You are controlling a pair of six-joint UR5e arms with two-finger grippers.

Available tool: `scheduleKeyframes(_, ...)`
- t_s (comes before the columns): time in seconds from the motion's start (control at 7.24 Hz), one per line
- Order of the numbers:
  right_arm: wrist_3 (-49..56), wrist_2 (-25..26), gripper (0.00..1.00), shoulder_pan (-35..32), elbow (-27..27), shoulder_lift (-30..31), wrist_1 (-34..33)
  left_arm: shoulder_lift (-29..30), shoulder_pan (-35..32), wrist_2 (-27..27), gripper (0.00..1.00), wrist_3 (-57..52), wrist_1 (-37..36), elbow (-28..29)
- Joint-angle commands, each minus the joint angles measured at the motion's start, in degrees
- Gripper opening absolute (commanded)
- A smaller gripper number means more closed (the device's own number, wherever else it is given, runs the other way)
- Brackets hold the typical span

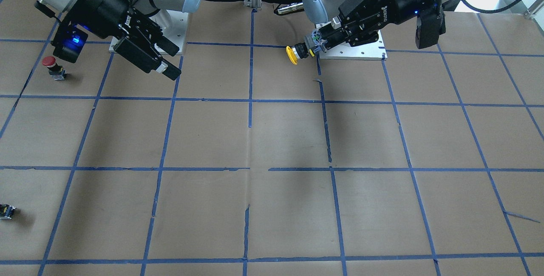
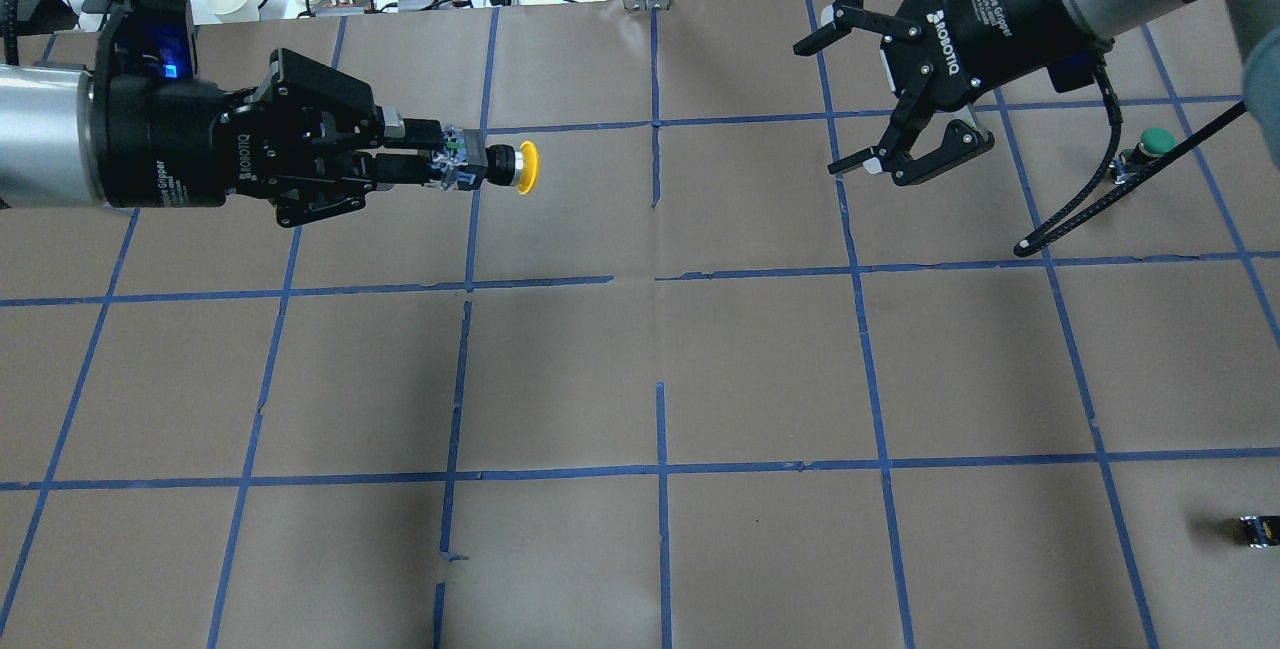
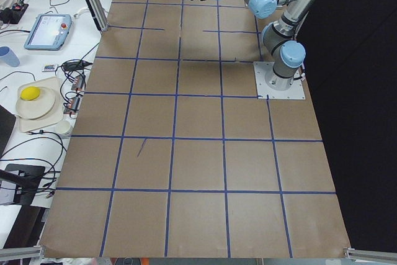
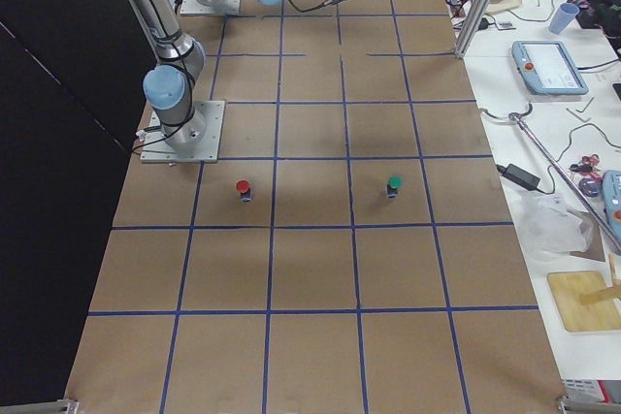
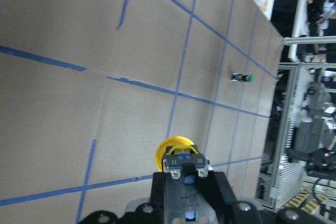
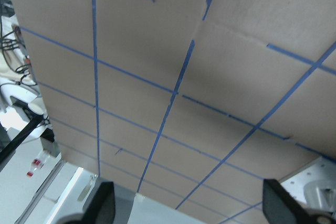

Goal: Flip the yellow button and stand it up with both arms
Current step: 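Hold the yellow button up with the left gripper while the right gripper approaches its cap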

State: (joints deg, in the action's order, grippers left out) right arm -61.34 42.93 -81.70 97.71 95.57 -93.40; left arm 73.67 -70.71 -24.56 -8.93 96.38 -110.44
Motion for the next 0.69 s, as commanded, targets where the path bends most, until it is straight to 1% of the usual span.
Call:
scheduleKeyframes(0.0, -3.24, -11.59, 1.0, -0.39, 0.2, 0.49, 0.15, -0.02, -2.49, 6.78, 0.29, 2.76, 0.21, -0.56)
scheduleKeyframes(0.14, -7.52, -14.86, 1.0, -1.35, 0.2, 0.23, 0.15, 0.07, -2.67, 8.02, 0.29, 3.21, -0.05, -0.83)
scheduleKeyframes(0.28, -11.74, -15.94, 1.0, -2.23, 0.2, 0.23, -0.02, 0.16, -2.68, 11.86, 0.29, 3.56, 0.21, -1.09)
scheduleKeyframes(0.41, -12.13, -16.12, 1.0, -3.2, 0.2, 0.14, -0.28, 0.16, -2.76, 14.25, 0.29, 4.44, 0.13, -1.62)
scheduleKeyframes(0.55, -12.75, -18.82, 1.0, -4.51, 0.28, -0.55, -0.03, 0.16, -2.68, 16.45, 0.29, 4.53, 0.04, -2.06)
